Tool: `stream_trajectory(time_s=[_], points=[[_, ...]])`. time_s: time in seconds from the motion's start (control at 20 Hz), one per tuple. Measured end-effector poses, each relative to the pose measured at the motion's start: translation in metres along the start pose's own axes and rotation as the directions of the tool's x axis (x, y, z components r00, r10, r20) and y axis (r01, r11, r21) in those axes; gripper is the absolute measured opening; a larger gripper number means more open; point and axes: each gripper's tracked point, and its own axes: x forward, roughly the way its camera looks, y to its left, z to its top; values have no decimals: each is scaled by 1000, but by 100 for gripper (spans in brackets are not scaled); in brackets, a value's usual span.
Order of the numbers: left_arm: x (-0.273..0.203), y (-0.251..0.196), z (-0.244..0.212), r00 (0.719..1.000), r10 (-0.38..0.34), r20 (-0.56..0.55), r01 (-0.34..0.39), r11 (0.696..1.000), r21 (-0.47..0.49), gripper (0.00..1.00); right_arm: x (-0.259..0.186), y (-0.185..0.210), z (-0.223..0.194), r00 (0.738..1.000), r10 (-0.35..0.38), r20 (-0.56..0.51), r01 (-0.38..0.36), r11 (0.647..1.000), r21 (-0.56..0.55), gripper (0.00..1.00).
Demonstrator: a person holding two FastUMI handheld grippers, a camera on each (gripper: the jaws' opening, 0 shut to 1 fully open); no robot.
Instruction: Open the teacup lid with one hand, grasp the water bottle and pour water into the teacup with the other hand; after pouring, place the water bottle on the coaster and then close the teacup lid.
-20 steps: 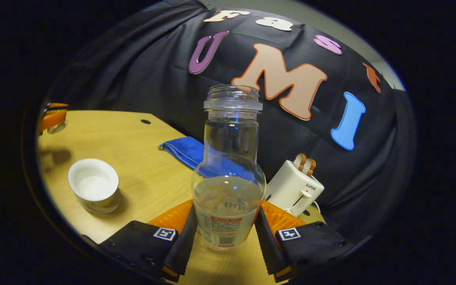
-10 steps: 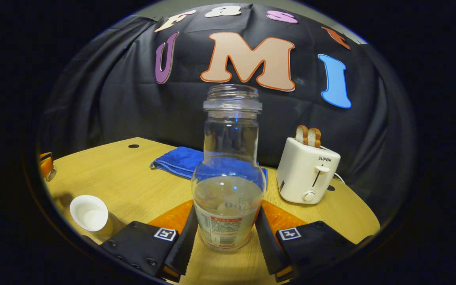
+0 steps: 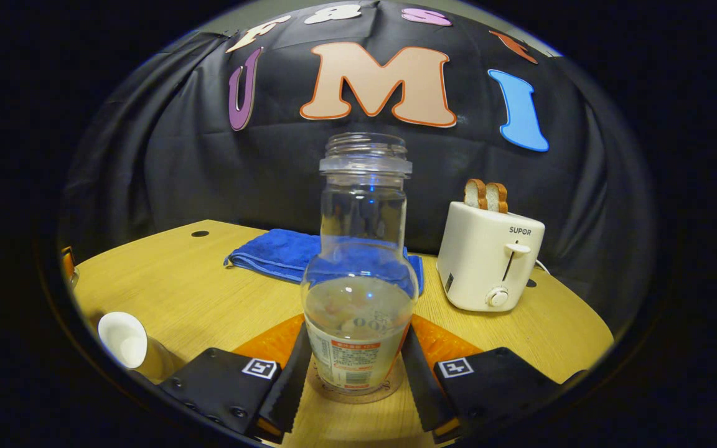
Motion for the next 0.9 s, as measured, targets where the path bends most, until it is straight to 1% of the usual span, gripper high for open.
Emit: stream_trajectory(time_s=[0.05,0.1,0.2,0.3,0.5,0.6,0.9], points=[[0,0,0,1000,0,1,0,1000,0,28,1,-1,1,1000,3,2,-3,1000,7,77],[0,0,0,1000,1,0,-1,1000,0,28,2,-1,1,1000,2,4,-2,1000,8,80],[0,0,0,1000,2,1,-2,1000,0,28,2,-1,1,1000,6,8,-6,1000,3,78],[-1,1,0,1000,3,-1,-3,1000,0,28,4,0,1,1000,11,13,-12,1000,8,79],[0,0,0,1000,3,-1,-3,1000,0,28,7,-1,-2,1000,24,-2,-24,998,55,78],[0,0,0,1000,3,-1,-3,1000,-1,28,6,-1,-3,999,35,-9,-34,997,75,80],[0,1,0,1000,3,-1,-3,1000,0,28,2,3,-3,999,35,2,-35,999,28,84]])
